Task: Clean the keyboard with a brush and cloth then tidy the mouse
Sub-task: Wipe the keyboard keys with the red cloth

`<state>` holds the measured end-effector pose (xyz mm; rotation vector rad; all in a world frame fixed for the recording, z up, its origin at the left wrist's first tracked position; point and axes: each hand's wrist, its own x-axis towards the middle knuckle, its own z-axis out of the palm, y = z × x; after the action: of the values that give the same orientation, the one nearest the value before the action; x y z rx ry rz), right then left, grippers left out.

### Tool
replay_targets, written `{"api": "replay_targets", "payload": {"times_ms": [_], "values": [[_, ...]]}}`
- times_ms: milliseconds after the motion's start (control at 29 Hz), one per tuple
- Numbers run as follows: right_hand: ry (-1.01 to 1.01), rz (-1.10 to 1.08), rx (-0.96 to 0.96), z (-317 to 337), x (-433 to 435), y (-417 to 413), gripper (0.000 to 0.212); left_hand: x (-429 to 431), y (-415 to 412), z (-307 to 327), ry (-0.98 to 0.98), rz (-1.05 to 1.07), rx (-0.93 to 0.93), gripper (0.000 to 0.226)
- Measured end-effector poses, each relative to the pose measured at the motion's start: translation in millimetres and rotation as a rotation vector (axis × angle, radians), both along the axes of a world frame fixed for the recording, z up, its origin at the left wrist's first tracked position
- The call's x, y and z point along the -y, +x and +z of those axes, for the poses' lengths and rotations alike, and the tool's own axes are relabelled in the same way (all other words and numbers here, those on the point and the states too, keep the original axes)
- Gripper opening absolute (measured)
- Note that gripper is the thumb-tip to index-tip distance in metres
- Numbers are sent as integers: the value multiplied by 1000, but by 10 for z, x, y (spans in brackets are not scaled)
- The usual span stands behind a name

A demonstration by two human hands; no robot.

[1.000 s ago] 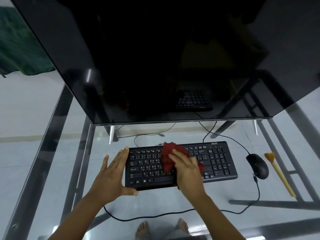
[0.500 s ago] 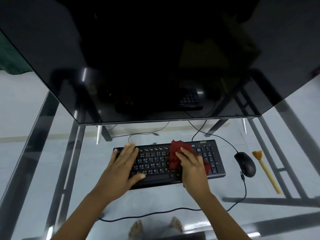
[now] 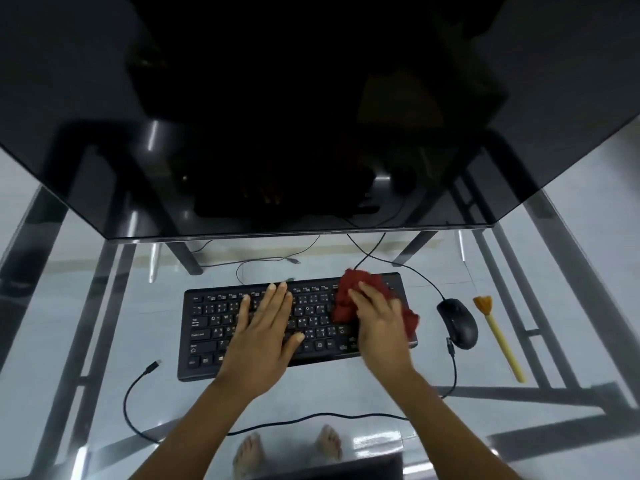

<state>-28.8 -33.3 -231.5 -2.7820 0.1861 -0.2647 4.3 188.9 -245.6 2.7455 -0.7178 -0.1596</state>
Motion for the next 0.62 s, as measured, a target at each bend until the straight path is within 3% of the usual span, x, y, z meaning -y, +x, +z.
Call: {"api": "replay_targets", "payload": {"times_ms": [172, 241, 310, 379, 621], "values": [[-68, 452, -60, -17, -48, -219, 74, -24, -16, -22, 33, -27, 9, 69], [-54, 325, -47, -21, 209, -148, 74, -25, -13, -22, 53, -25, 19, 68], [-6, 83, -27, -30, 403, -35, 65, -20, -8, -17, 61, -20, 19, 68], [24, -19, -3, -26, 422, 47, 56, -4, -11, -7, 73, -9, 22, 68], [-60, 378, -46, -10, 175, -8, 68, 222, -62, 17, 76, 51, 28, 69]]}}
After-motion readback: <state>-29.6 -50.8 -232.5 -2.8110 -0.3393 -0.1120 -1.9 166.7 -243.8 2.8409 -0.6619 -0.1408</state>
